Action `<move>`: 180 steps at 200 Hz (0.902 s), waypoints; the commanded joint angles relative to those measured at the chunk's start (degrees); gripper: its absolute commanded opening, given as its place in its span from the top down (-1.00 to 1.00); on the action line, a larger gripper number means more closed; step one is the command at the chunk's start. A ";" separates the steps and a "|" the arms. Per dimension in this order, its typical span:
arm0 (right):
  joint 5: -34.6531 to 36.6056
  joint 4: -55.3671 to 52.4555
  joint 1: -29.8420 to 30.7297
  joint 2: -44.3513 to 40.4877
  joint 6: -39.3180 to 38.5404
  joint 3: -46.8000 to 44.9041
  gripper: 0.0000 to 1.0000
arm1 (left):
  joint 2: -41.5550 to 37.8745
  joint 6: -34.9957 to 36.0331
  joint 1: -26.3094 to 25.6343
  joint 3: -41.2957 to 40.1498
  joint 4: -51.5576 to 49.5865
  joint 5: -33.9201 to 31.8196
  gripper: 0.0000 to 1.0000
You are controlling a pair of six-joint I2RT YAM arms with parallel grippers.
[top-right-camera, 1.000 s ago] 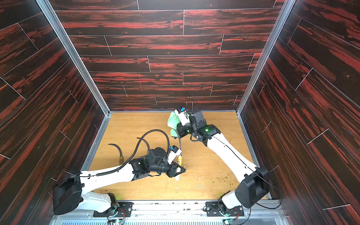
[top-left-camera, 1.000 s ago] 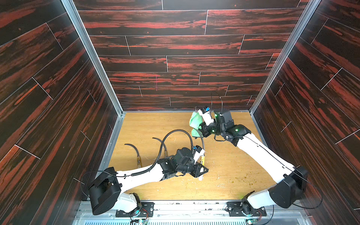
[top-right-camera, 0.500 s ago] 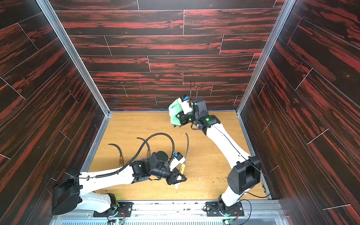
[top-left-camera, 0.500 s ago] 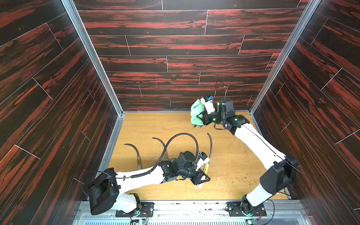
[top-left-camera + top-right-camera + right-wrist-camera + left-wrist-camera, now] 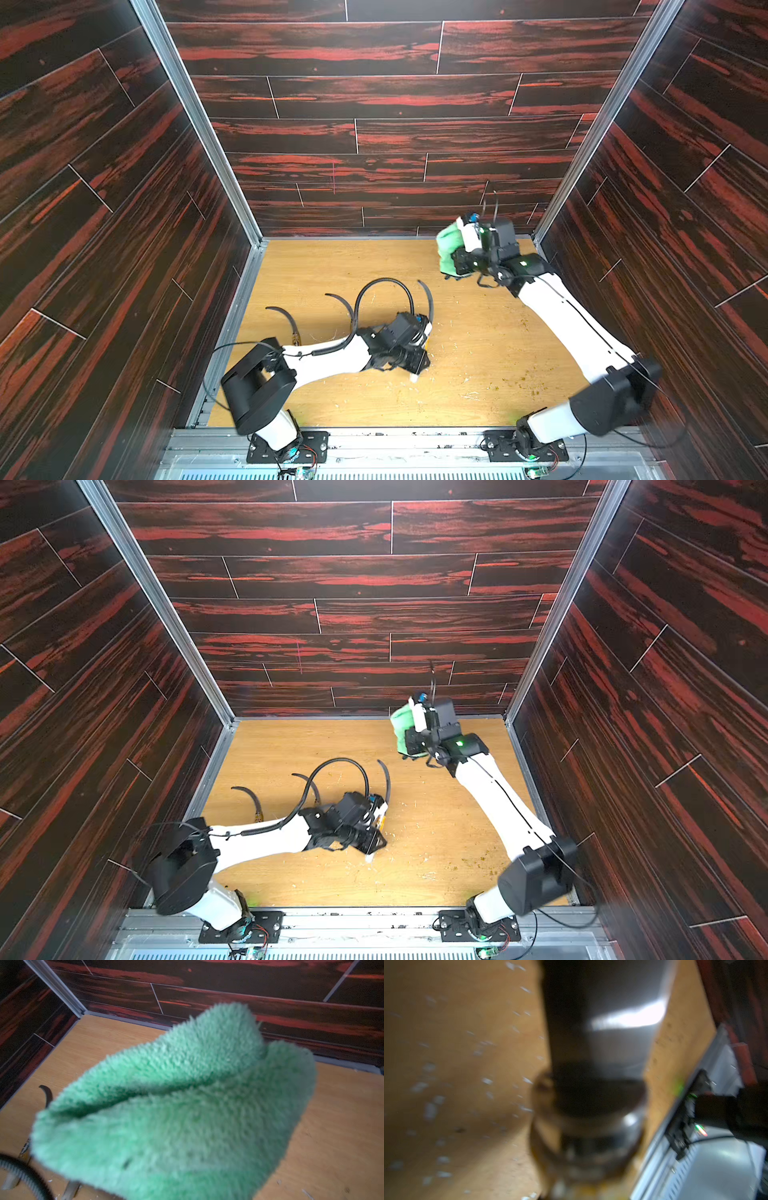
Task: Wipe small sickles with rags
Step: Wipe the small sickle, then place the rag at the center of the board, then place the small sickle at the center of the board.
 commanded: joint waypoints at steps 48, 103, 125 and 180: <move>3.78 -10.67 -3.27 -6.09 7.23 -9.08 1.00 | 12.55 -0.56 3.62 15.24 -13.01 -6.29 1.00; -0.05 -9.84 -7.11 -4.04 9.51 -16.37 1.00 | 19.18 -0.80 5.64 24.19 -18.30 -6.46 1.00; -1.80 -8.89 -7.82 -2.32 10.15 -18.10 1.00 | 20.86 -1.02 5.84 26.02 -19.33 -5.81 1.00; -5.26 -7.44 -9.39 3.46 10.26 -20.00 1.00 | 25.32 -0.89 6.64 30.50 -23.25 -4.16 0.91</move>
